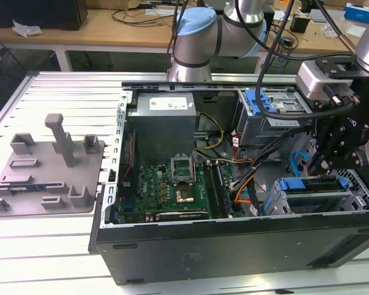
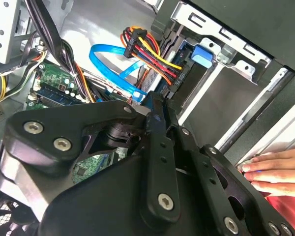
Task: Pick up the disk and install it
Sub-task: 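Insert the second disk wire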
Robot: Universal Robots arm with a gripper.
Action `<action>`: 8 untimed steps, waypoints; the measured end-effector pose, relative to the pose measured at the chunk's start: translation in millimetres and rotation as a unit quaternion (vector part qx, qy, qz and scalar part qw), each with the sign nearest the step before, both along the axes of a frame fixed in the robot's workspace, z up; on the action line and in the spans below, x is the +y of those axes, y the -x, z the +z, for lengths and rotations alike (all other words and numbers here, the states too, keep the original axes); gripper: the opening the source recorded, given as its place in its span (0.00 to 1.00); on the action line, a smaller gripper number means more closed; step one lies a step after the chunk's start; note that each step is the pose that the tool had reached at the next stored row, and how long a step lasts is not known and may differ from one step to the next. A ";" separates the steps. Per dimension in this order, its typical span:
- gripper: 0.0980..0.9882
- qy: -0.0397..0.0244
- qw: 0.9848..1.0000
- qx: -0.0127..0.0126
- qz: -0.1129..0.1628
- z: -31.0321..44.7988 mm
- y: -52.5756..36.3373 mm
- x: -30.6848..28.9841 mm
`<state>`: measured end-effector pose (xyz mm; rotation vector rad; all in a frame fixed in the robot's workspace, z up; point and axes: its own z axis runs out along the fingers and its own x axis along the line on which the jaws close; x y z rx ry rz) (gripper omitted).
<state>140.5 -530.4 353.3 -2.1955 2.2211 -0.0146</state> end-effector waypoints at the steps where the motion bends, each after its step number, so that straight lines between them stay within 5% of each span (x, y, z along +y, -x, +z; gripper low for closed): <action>1: 0.07 0.000 1.000 0.000 0.000 0.0 0.0 -0.1; 8: 0.07 0.000 1.000 0.000 0.000 -0.2 -0.7 -2.2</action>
